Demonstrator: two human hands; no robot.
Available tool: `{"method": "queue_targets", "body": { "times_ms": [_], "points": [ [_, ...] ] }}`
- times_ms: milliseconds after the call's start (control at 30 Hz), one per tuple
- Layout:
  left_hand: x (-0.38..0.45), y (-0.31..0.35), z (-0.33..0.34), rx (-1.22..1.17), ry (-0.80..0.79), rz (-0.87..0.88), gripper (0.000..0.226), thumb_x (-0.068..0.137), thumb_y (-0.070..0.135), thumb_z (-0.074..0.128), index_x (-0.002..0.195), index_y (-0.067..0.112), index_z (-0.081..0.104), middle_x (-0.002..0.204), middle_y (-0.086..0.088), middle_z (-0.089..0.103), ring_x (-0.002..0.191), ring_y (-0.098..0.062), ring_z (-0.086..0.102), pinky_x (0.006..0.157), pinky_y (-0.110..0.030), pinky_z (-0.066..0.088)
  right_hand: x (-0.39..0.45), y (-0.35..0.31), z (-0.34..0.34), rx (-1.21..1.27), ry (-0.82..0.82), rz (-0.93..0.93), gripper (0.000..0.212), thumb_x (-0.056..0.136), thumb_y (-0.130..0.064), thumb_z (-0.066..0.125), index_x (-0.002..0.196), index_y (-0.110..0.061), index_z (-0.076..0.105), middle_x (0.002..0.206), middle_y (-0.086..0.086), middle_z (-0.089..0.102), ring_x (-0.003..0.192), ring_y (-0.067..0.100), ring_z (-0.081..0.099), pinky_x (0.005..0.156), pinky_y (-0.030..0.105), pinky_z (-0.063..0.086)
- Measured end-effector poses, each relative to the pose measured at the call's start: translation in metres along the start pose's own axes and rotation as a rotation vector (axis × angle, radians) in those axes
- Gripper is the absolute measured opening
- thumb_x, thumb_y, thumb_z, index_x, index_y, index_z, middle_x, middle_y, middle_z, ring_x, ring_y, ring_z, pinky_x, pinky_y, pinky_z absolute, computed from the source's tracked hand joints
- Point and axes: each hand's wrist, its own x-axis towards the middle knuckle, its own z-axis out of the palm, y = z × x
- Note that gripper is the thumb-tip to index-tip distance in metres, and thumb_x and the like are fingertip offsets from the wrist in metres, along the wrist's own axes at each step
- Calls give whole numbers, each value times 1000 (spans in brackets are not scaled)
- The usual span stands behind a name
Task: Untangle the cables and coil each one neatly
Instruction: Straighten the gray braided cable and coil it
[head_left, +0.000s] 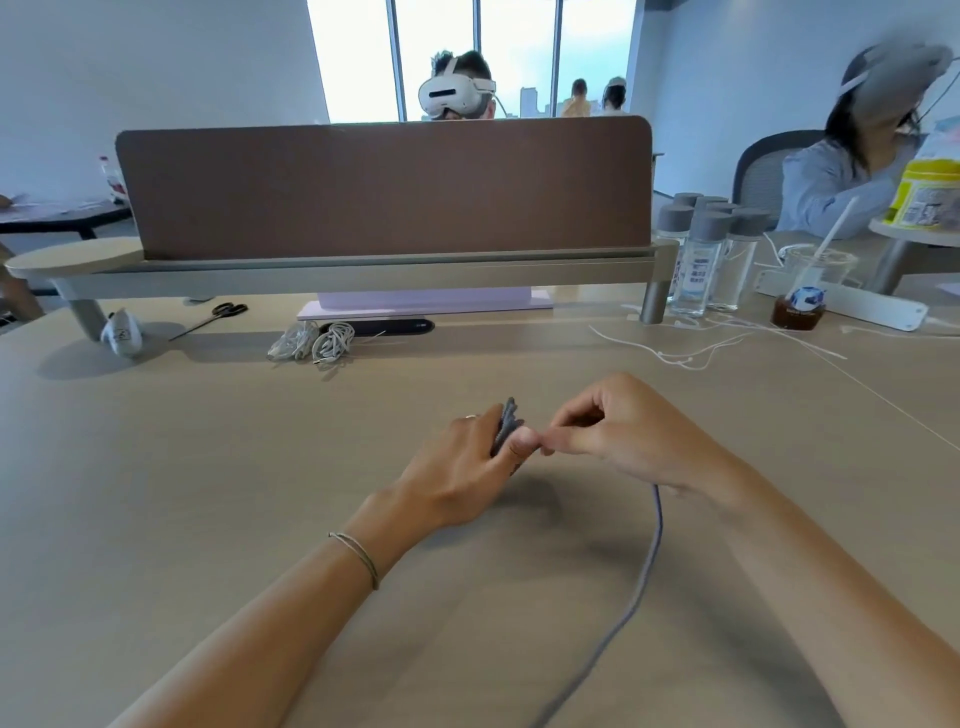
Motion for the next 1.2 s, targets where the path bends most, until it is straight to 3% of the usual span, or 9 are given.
{"method": "queue_targets", "body": {
  "times_ms": [100, 200, 300, 400, 533, 700, 933, 1100, 1200],
  "points": [
    [-2, 6, 2, 125, -184, 2, 82, 73, 95, 23, 95, 21, 51, 78, 2, 58, 70, -20, 53, 64, -42, 42, 6, 10, 3, -141, 123, -124, 20, 80, -36, 84, 68, -22, 76, 55, -8, 64, 51, 6, 51, 54, 23, 39],
    [-2, 8, 4, 209, -318, -15, 38, 83, 68, 52, 93, 32, 52, 81, 6, 59, 74, -21, 56, 67, -39, 45, 11, 20, 7, -145, 172, -129, 35, 73, -43, 88, 61, -19, 66, 46, -12, 51, 47, 8, 41, 49, 20, 31],
    [-5, 8, -4, -235, -419, -118, 23, 90, 37, 51, 83, 16, 45, 69, 4, 50, 60, -19, 46, 60, -36, 39, 15, 27, 8, -143, 191, -103, 47, 74, -53, 84, 58, -16, 60, 43, -11, 45, 46, 8, 37, 49, 25, 30],
    [-7, 10, -9, -756, -560, -241, 26, 97, 40, 43, 87, 16, 42, 67, 0, 39, 53, -15, 27, 45, -26, 25, 18, 31, 12, -99, 174, -93, 46, 86, -53, 73, 60, -16, 62, 42, -11, 43, 44, 7, 36, 49, 24, 29],
    [-1, 12, -5, -1148, -320, -395, 34, 105, 43, 37, 97, 11, 49, 66, -1, 36, 51, -12, 23, 42, -22, 23, 23, 38, 23, -39, 172, -10, 33, 97, -37, 66, 68, -21, 67, 47, -9, 49, 46, 7, 41, 53, 28, 36],
    [4, 7, -5, -1279, 8, -535, 53, 109, 36, 29, 122, -2, 64, 70, -5, 44, 53, -13, 33, 45, -23, 28, 19, 39, 47, -367, 198, 44, 22, 100, -28, 56, 83, -30, 68, 71, -8, 64, 74, 21, 61, 63, 34, 40],
    [7, 9, -9, -1435, 221, -555, 47, 109, 39, 29, 90, 7, 58, 104, -23, 68, 104, -37, 64, 98, -49, 48, 8, 14, 80, -676, 86, -96, 24, 101, -23, 50, 123, -24, 57, 107, 6, 70, 98, 35, 65, 68, 38, 38],
    [12, 2, -13, -1312, 478, -634, 36, 105, 45, 42, 90, 13, 46, 80, -9, 56, 58, -20, 53, 49, -31, 48, -11, -12, 95, -500, -82, -179, 10, 99, -28, 58, 100, -19, 54, 80, 5, 60, 79, 33, 57, 64, 39, 38],
    [11, -6, -15, -1006, 535, -614, 34, 105, 46, 43, 86, 17, 42, 77, -3, 46, 54, -16, 38, 50, -32, 39, -13, -17, 99, -124, -172, -85, 16, 89, -17, 65, 104, -22, 66, 64, 0, 60, 63, 19, 56, 65, 35, 47]
  ]
}}
